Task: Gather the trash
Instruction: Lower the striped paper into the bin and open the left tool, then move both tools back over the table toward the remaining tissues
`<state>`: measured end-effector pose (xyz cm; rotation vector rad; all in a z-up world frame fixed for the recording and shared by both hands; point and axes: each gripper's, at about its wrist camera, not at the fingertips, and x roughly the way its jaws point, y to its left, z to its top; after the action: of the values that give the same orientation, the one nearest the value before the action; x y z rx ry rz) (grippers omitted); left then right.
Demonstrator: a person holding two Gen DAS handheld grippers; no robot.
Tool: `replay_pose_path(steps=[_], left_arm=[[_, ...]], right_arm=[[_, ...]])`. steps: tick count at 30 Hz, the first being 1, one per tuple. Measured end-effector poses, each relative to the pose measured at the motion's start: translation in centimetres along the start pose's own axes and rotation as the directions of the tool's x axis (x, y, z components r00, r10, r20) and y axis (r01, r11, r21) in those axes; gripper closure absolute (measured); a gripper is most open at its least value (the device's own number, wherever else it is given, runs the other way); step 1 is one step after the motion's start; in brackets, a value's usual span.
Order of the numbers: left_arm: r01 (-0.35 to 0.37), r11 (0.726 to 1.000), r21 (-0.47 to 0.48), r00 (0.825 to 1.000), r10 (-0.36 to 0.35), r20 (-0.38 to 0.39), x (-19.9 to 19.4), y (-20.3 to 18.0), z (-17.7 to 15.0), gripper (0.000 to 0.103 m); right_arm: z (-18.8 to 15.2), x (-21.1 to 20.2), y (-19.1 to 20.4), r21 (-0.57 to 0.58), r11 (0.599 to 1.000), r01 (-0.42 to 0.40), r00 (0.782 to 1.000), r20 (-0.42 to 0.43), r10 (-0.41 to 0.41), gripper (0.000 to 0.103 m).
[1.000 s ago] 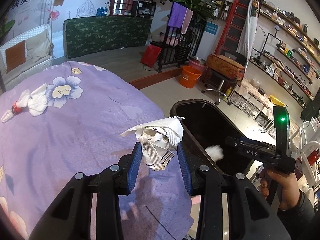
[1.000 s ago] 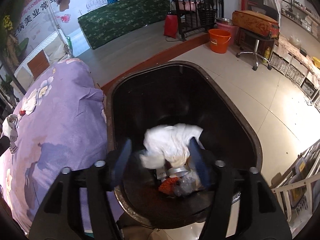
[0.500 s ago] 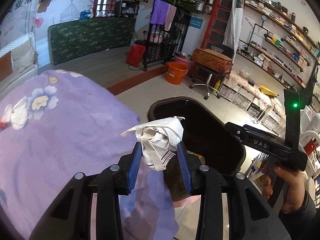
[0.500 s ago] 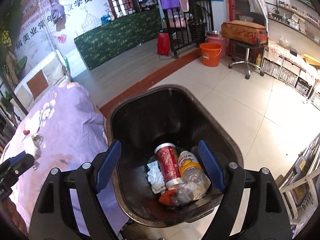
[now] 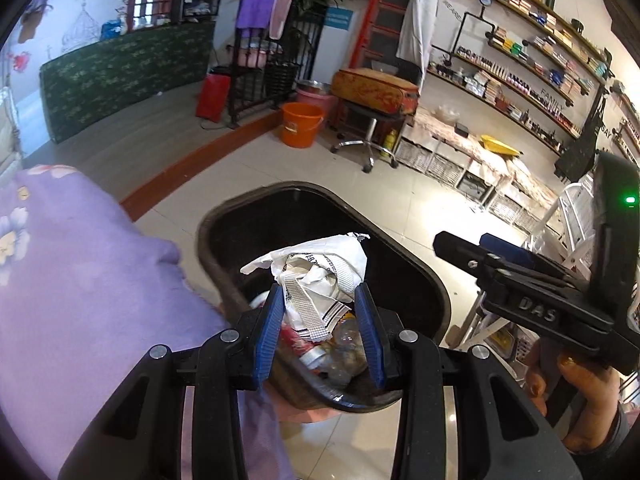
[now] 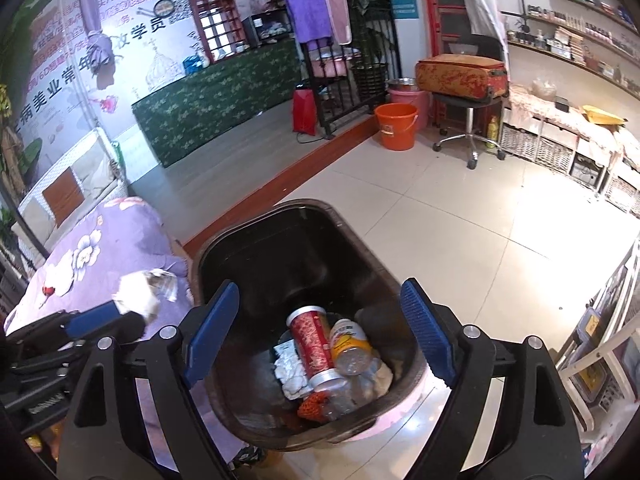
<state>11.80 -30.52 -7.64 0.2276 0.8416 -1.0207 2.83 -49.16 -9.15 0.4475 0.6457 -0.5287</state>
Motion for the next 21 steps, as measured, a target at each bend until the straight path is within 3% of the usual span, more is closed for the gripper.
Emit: replay_pose_path(steps=[9,11,13,15,21], left_arm=[[0.034,0.999,0.035,0.998,-0.032,-0.053,3.0,-2.3,0.2,0.061],[0.034,0.998,0.045,0.998,-0.032,-0.06,3.2,-2.4,0.1,0.056],[0.035,0.998,0.05,0.998,-0.032,-0.057,3.2,-2.5,0.0,0.037],[0.041,0.998,0.051,0.998,-0.039,-0.051,3.2,-2.5,-0.1,0.025],[0.033,0.997,0.064,0.998,-0.03,-0.049,3.0,-2.6,-0.4,0.018]], right_arm=[[0.1,-0.4,-2.3,0.035,0.998,0.045,0.999,0.01,-0.045,0.02],[0.2,-0.5,-2.7,0.041,0.998,0.056,0.998,0.012,-0.056,0.02],[0.4,-0.6,-3.1,0.046,0.997,0.068,0.998,0.015,-0.068,0.02],[0.5,-0.6,-3.5,0.052,0.996,0.078,0.997,0.014,-0.079,0.017],[0.5,-0.5,-3.7,0.059,0.994,0.094,0.995,0.013,-0.095,0.015]])
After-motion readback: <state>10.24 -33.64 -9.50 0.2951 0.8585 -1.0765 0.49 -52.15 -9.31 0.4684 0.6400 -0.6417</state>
